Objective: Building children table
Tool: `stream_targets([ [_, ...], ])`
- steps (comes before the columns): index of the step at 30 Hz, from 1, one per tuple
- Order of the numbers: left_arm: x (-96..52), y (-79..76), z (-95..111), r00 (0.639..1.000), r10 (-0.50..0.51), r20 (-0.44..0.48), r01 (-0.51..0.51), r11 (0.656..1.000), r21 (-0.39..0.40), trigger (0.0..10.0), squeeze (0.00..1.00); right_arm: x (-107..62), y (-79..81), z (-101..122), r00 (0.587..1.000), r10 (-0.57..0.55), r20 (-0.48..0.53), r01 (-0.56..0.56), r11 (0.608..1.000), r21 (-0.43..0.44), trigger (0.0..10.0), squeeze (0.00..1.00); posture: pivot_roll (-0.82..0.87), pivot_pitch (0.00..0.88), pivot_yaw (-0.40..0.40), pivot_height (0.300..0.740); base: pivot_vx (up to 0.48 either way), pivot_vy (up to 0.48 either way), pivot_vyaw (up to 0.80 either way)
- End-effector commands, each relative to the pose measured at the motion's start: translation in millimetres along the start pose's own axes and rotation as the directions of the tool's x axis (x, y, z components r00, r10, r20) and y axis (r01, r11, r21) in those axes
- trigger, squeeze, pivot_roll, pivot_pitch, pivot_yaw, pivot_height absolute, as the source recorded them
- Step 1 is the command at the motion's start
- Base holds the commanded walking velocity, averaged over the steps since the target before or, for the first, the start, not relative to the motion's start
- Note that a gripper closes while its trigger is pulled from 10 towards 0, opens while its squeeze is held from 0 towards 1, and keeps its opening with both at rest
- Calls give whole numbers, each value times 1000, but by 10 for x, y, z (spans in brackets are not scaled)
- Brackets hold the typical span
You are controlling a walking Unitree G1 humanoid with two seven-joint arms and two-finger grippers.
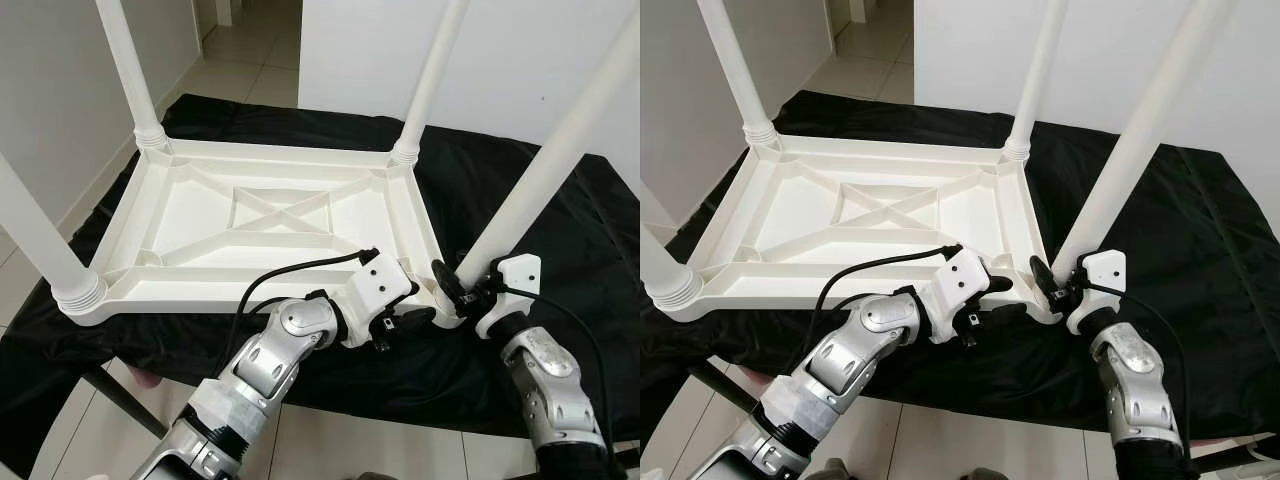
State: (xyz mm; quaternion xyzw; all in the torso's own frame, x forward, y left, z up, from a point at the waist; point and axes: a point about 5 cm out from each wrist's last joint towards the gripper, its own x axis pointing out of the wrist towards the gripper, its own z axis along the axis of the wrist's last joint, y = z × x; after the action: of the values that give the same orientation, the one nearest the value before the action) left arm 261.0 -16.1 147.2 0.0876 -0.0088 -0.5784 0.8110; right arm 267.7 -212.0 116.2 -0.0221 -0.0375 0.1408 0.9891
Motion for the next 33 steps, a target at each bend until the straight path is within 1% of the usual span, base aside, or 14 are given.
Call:
stream_targets([
  [1,13,-29,17,999,-37,2,37,999,11,10000,0,-36,51,-142,998,6,-69,-4,1000,29,10000,0,14,0,-47,740,0,0,0],
  [6,8,-55,10,999,-44,1,44,999,10,10000,0,7,200,-68,988,-143,-54,144,989,31,10000,0,16,0,-57,740,0,0,0],
  [10,5,-60,5,999,-43,0,43,999,11,10000,0,33,306,-4,981,-191,-34,192,981,30,10000,0,18,0,-64,740,0,0,0],
  [12,5,-60,5,999,-43,0,43,999,11,10000,0,33,306,-4,981,-191,-34,192,981,30,10000,0,18,0,-64,740,0,0,0],
  [14,2,-51,7,999,-38,-1,38,999,12,10000,0,51,414,34,945,-325,-47,327,944,48,10000,0,19,0,-66,740,0,0,0],
  [15,2,-51,7,999,-38,-1,38,999,12,10000,0,51,414,34,945,-325,-47,327,944,48,10000,0,19,0,-66,740,0,0,0],
  [16,-1,-43,6,999,-35,-2,35,999,13,10000,0,47,445,38,916,-397,-61,400,915,50,10000,0,24,0,-70,740,0,0,0],
  [17,-1,-43,6,999,-35,-2,35,999,13,10000,0,47,445,38,916,-397,-61,400,915,50,10000,0,24,0,-70,740,0,0,0],
  [18,-4,-36,5,999,-33,-3,33,999,13,10000,0,39,464,48,889,-454,-63,457,888,50,10000,0,26,0,-72,740,0,0,0],
  [20,-4,-36,5,999,-33,-3,33,999,13,10000,0,39,464,48,889,-454,-63,457,888,50,10000,0,26,0,-72,740,0,0,0],
  [21,-10,-21,4,1000,-28,-4,28,1000,14,10000,0,32,515,61,859,-507,-69,511,858,50,10000,0,27,0,-72,740,0,0,0],
  [24,-21,18,1,1000,-16,-7,16,1000,14,10000,0,39,610,69,850,-520,-80,525,848,72,10000,0,28,0,-75,740,0,0,0],
  [32,-30,45,-8,1000,-9,-11,9,1000,18,10000,0,19,606,61,849,-521,-95,527,847,71,10000,0,23,0,-72,740,0,0,0],
  [33,-32,47,-11,1000,-8,-12,8,1000,19,10000,0,12,604,61,846,-524,-97,531,845,68,10000,78,23,0,-71,740,0,0,0],
])
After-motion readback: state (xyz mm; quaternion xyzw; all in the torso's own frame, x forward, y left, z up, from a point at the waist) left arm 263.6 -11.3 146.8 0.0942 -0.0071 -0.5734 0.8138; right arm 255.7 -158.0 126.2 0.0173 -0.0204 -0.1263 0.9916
